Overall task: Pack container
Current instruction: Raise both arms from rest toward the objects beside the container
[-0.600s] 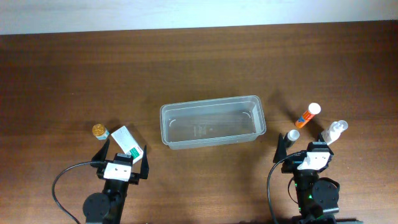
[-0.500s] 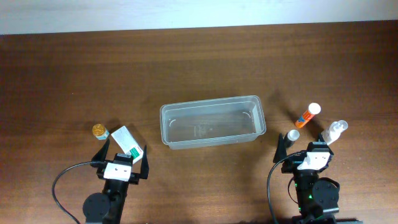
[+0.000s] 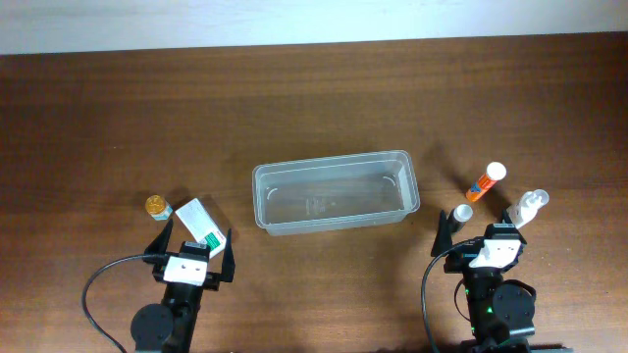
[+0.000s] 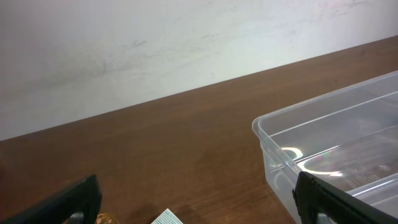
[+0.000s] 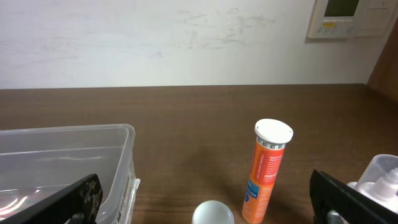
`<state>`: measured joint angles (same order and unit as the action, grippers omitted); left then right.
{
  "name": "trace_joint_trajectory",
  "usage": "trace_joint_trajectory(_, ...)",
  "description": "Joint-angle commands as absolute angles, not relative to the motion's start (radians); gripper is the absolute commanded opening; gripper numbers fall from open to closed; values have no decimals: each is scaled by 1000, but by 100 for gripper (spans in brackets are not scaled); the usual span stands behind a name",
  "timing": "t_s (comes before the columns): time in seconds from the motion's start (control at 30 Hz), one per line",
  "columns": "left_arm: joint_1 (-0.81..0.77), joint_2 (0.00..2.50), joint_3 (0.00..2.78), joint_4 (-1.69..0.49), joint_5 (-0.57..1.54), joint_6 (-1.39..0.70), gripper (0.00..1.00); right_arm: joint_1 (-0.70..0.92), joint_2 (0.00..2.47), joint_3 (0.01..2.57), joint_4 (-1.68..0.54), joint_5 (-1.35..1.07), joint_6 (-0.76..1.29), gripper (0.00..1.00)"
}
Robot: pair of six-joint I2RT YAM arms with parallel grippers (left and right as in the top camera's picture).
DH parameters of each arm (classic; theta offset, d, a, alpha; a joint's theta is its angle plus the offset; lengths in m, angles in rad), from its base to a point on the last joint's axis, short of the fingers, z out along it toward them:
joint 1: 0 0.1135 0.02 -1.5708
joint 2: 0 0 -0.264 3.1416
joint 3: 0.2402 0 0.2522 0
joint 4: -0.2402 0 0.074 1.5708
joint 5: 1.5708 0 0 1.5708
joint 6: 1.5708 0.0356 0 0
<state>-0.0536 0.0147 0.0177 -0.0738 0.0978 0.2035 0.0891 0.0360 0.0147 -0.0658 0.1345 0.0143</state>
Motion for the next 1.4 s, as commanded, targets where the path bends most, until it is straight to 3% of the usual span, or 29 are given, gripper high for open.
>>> trace_joint_trajectory(0.0,-59,5,9,-69,97,215,100,98,35,6,-66,143,7,98)
trace_joint_trajectory(1.37,-58,5,9,-66,97,215,100,98,35,6,-67,136,41,98)
